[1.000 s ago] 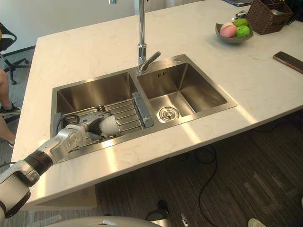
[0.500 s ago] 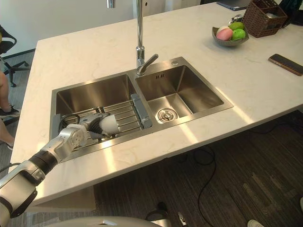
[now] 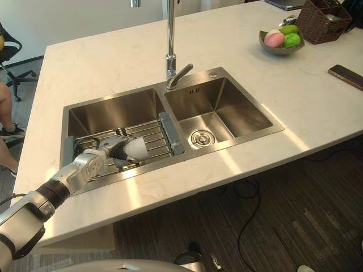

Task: Walk over to the sink, pick up the cup, carry it to the dishwasher, place the cup inside the dishwasher, then close the dishwasher door

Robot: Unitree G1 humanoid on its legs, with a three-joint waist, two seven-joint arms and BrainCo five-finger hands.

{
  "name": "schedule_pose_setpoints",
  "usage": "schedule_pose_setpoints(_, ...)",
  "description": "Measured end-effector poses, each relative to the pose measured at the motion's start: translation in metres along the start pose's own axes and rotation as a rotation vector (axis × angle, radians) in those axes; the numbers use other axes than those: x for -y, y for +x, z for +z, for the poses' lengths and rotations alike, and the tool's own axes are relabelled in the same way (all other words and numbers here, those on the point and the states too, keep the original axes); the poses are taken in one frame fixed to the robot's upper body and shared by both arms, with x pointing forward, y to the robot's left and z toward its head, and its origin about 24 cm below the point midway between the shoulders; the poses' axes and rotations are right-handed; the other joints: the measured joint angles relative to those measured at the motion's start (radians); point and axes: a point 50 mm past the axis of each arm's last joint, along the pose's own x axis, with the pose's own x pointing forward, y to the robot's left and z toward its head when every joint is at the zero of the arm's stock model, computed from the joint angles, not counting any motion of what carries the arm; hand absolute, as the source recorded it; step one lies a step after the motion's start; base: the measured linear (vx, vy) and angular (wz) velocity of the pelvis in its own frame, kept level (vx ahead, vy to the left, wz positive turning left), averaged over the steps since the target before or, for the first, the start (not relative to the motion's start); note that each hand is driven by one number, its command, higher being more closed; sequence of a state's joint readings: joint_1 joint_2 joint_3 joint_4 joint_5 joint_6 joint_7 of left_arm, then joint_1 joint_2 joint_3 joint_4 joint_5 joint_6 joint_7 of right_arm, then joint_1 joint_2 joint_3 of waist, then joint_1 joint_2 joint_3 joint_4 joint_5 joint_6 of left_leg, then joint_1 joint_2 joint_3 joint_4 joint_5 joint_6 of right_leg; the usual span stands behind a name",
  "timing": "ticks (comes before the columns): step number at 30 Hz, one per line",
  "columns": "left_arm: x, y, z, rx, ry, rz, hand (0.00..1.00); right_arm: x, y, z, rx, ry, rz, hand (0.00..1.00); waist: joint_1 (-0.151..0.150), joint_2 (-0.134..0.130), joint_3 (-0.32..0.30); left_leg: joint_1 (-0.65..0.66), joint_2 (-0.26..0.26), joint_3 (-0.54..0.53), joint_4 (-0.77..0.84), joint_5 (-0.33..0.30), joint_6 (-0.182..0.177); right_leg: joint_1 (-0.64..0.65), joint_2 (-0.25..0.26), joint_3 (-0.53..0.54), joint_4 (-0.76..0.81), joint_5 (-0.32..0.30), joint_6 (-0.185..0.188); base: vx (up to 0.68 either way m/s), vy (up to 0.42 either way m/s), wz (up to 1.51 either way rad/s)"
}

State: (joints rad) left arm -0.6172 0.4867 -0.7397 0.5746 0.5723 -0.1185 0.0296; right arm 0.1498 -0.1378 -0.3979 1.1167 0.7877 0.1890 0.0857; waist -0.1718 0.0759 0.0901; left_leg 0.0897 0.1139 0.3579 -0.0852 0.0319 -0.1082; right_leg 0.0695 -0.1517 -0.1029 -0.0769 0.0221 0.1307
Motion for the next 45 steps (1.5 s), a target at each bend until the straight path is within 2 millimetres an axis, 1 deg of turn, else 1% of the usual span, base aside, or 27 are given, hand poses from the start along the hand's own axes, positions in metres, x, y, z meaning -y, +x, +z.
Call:
schedule_pose_setpoints(1, 0.002, -0.001, 0.004, 0.037, 0.005, 0.02, 1.0, 0.0, 0.0, 0.0, 0.0, -0.004, 0.001, 0.0, 0.0, 0.0, 0.0, -0.001, 0.0, -0.002, 0.001, 0.0, 0.0, 0.001, 0.0, -0.003, -0.001, 0.0, 0.0, -0.01, -0.019, 0.06)
schedule_pose_setpoints(4, 0.0, -0.005, 0.003, 0.069, -0.015, 0.077, 1.0, 0.001, 0.0, 0.003, 0.006, -0.018, 0.001, 0.0, 0.0, 0.006, 0.003, -0.004, -0.001, -0.008, 0.005, 0.001, 0.0, 0.002, -0.001, -0.02, -0.001, 0.0, 0.0, 0.0, -0.019, 0.05)
schedule_pose_setpoints(7, -0.012, -0.012, 0.006, 0.114, -0.108, 0.172, 1.0, 0.001, -0.001, 0.005, 0.006, -0.016, -0.001, 0.0, 0.0, 0.011, 0.007, -0.009, -0.001, -0.03, 0.006, 0.005, -0.001, 0.009, -0.001, -0.042, 0.002, 0.0, 0.0, 0.0, -0.027, 0.14)
schedule_pose_setpoints(9, -0.045, -0.021, 0.019, 0.198, -0.247, 0.305, 1.0, 0.005, -0.001, 0.004, -0.005, 0.009, -0.008, 0.0, 0.009, 0.013, 0.008, -0.022, 0.0, -0.067, 0.006, 0.013, -0.001, 0.013, -0.001, -0.071, 0.012, -0.004, 0.002, -0.01, -0.033, 0.38)
schedule_pose_setpoints(10, -0.066, -0.027, 0.028, 0.255, -0.311, 0.387, 1.0, 0.006, -0.001, 0.003, -0.008, 0.022, -0.011, 0.0, 0.021, 0.014, 0.009, -0.026, -0.001, -0.08, 0.006, 0.015, 0.001, 0.011, -0.002, -0.078, 0.024, -0.012, 0.002, -0.03, -0.017, 0.39)
schedule_pose_setpoints(11, -0.096, -0.039, 0.04, 0.331, -0.383, 0.5, 1.0, 0.008, -0.002, 0.003, -0.015, 0.041, -0.005, 0.0, 0.038, 0.013, 0.009, -0.026, -0.001, -0.09, 0.006, 0.018, 0.002, 0.01, -0.004, -0.088, 0.041, -0.02, 0.001, -0.03, -0.007, 0.32)
schedule_pose_setpoints(12, -0.117, -0.049, 0.047, 0.384, -0.416, 0.591, 1.0, 0.008, -0.002, 0.003, -0.014, 0.055, -0.001, 0.0, 0.049, 0.013, 0.009, -0.026, -0.002, -0.1, 0.006, 0.02, 0.004, 0.01, -0.006, -0.097, 0.056, -0.03, 0.003, -0.04, -0.007, 0.35)
schedule_pose_setpoints(14, -0.16, -0.076, 0.053, 0.469, -0.48, 0.776, 1.0, 0.009, -0.002, 0.006, -0.002, 0.094, 0.014, 0.0, 0.072, 0.014, 0.009, -0.026, -0.004, -0.127, 0.005, 0.027, 0.007, 0.014, -0.01, -0.118, 0.084, -0.05, 0.001, -0.06, -0.011, 0.34)
schedule_pose_setpoints(15, -0.168, -0.083, 0.051, 0.479, -0.491, 0.821, 1.0, 0.01, -0.002, 0.006, 0.0, 0.104, 0.012, 0.0, 0.077, 0.014, 0.008, -0.026, -0.005, -0.135, 0.005, 0.029, 0.007, 0.016, -0.011, -0.126, 0.09, -0.055, 0.0, -0.08, -0.012, 0.3)
schedule_pose_setpoints(17, -0.193, -0.104, 0.038, 0.48, -0.532, 0.949, 1.0, 0.016, -0.004, 0.008, 0.009, 0.159, -0.001, 0.0, 0.107, 0.018, 0.006, -0.027, -0.005, -0.15, 0.004, 0.036, 0.008, 0.016, -0.012, -0.137, 0.1, -0.061, -0.001, -0.09, -0.005, 0.21)
schedule_pose_setpoints(20, -0.209, -0.123, 0.021, 0.49, -0.623, 1.046, 1.0, 0.018, -0.004, 0.009, 0.017, 0.179, 0.0, 0.0, 0.127, 0.015, 0.004, -0.041, -0.01, -0.17, 0.0, 0.049, 0.015, 0.016, -0.016, -0.157, 0.1, -0.06, -0.001, -0.09, 0.008, 0.2)
schedule_pose_setpoints(21, -0.209, -0.125, 0.019, 0.492, -0.647, 1.055, 1.0, 0.019, -0.004, 0.008, 0.018, 0.18, -0.001, 0.0, 0.133, 0.013, 0.003, -0.041, -0.011, -0.17, 0.0, 0.05, 0.015, 0.016, -0.017, -0.157, 0.1, -0.059, -0.002, -0.06, 0.018, 0.09)
schedule_pose_setpoints(24, -0.202, -0.132, 0.01, 0.502, -0.784, 1.044, 1.0, 0.02, -0.004, 0.001, 0.01, 0.161, -0.005, 0.0, 0.145, -0.009, -0.012, -0.046, -0.015, -0.174, 0.0, 0.053, 0.018, 0.016, -0.02, -0.16, 0.096, -0.053, -0.001, -0.03, 0.014, 0.04)
schedule_pose_setpoints(26, -0.187, -0.134, 0.004, 0.512, -0.952, 1.043, 1.0, 0.018, -0.004, -0.004, 0.001, 0.128, 0.001, 0.0, 0.146, -0.03, -0.026, -0.061, -0.019, -0.188, 0.0, 0.058, 0.021, 0.017, -0.023, -0.176, 0.091, -0.046, -0.002, -0.01, 0.006, 0.15)
schedule_pose_setpoints(27, -0.182, -0.133, 0.003, 0.513, -1.004, 1.049, 1.0, 0.018, -0.003, -0.006, -0.003, 0.122, 0.001, 0.0, 0.146, -0.036, -0.027, -0.064, -0.021, -0.193, 0.0, 0.06, 0.021, 0.017, -0.023, -0.181, 0.091, -0.046, -0.002, -0.01, 0.004, 0.21)
schedule_pose_setpoints(28, -0.173, -0.131, 0.0, 0.498, -1.07, 1.055, 1.0, 0.017, -0.003, -0.008, -0.011, 0.106, -0.001, 0.0, 0.15, -0.044, -0.031, -0.071, -0.021, -0.2, 0.0, 0.063, 0.022, 0.016, -0.024, -0.187, 0.091, -0.046, -0.002, -0.02, 0.001, 0.21)
schedule_pose_setpoints(29, -0.155, -0.129, -0.006, 0.452, -1.18, 1.059, 1.0, 0.016, -0.003, -0.01, -0.019, 0.066, -0.002, 0.0, 0.162, -0.054, -0.03, -0.073, -0.022, -0.209, 0.005, 0.066, 0.022, 0.018, -0.023, -0.19, 0.093, -0.046, -0.003, -0.01, -0.001, 0.2)
schedule_pose_setpoints(32, -0.121, -0.126, -0.013, 0.365, -1.332, 1.067, 1.0, 0.013, -0.002, -0.013, -0.029, -0.011, -0.001, 0.0, 0.178, -0.067, -0.027, -0.072, -0.025, -0.228, 0.006, 0.071, 0.025, 0.033, -0.024, -0.211, 0.097, -0.048, -0.003, -0.03, -0.005, 0.2)
schedule_pose_setpoints(33, -0.11, -0.126, -0.014, 0.339, -1.375, 1.075, 1.0, 0.013, -0.002, -0.014, -0.034, -0.042, -0.002, 0.0, 0.188, -0.071, -0.025, -0.071, -0.025, -0.239, 0.006, 0.071, 0.025, 0.035, -0.025, -0.214, 0.103, -0.052, -0.004, -0.06, -0.003, 0.23)
schedule_pose_setpoints(36, -0.098, -0.13, -0.019, 0.316, -1.456, 1.109, 1.0, 0.012, -0.001, -0.015, -0.036, -0.098, -0.001, 0.0, 0.205, -0.077, -0.021, -0.07, -0.031, -0.255, 0.006, 0.073, 0.026, 0.033, -0.035, -0.233, 0.141, -0.079, -0.01, -0.05, 0.004, 0.25)
schedule_pose_setpoints(39, -0.091, -0.139, -0.024, 0.307, -1.508, 1.153, 1.0, 0.011, -0.001, -0.016, -0.039, -0.174, 0.0, 0.0, 0.221, -0.093, -0.008, -0.058, -0.047, -0.283, 0.006, 0.072, 0.029, 0.031, -0.061, -0.249, 0.221, -0.133, -0.015, -0.05, 0.018, 0.34)
schedule_pose_setpoints(40, -0.088, -0.141, -0.025, 0.307, -1.51, 1.156, 1.0, 0.011, -0.001, -0.017, -0.039, -0.197, 0.0, 0.0, 0.222, -0.1, -0.005, -0.07, -0.062, -0.314, 0.006, 0.072, 0.034, 0.018, -0.071, -0.235, 0.279, -0.182, -0.023, -0.06, -0.03, 0.92)
schedule_pose_setpoints(41, -0.088, -0.14, -0.023, 0.323, -1.517, 1.146, 1.0, 0.015, -0.003, -0.021, -0.048, -0.207, -0.001, 0.0, 0.205, -0.111, -0.003, -0.095, -0.09, -0.381, 0.015, 0.078, 0.041, -0.002, -0.06, -0.168, 0.349, -0.247, -0.046, -0.06, -0.061, 1.32)
schedule_pose_setpoints(42, -0.087, -0.138, -0.022, 0.337, -1.526, 1.139, 1.0, 0.016, -0.003, -0.022, -0.049, -0.205, 0.003, 0.0, 0.193, -0.12, 0.002, -0.116, -0.107, -0.425, 0.036, 0.075, 0.045, -0.003, -0.045, -0.128, 0.371, -0.279, -0.068, -0.04, -0.127, 2.07)
schedule_pose_setpoints(43, -0.082, -0.134, -0.016, 0.36, -1.553, 1.112, 1.0, 0.028, -0.007, -0.03, -0.064, -0.198, -0.018, 0.0, 0.184, -0.127, 0.002, -0.155, -0.142, -0.506, 0.076, 0.069, 0.052, 0.001, -0.008, -0.063, 0.402, -0.335, -0.11, -0.01, -0.16, 2.17)
schedule_pose_setpoints(44, -0.075, -0.134, -0.013, 0.377, -1.564, 1.09, 1.0, 0.036, -0.01, -0.039, -0.074, -0.193, -0.03, 0.0, 0.191, -0.141, 0.0, -0.159, -0.162, -0.555, 0.082, 0.072, 0.056, 0.0, 0.022, -0.008, 0.433, -0.372, -0.129, 0.01, -0.169, 1.98)
schedule_pose_setpoints(45, -0.071, -0.135, -0.012, 0.382, -1.564, 1.079, 1.0, 0.039, -0.012, -0.042, -0.078, -0.197, -0.033, 0.0, 0.201, -0.148, -0.002, -0.161, -0.171, -0.572, 0.081, 0.079, 0.058, 0.0, 0.027, 0.008, 0.457, -0.376, -0.121, 0.07, -0.144, 1.53)
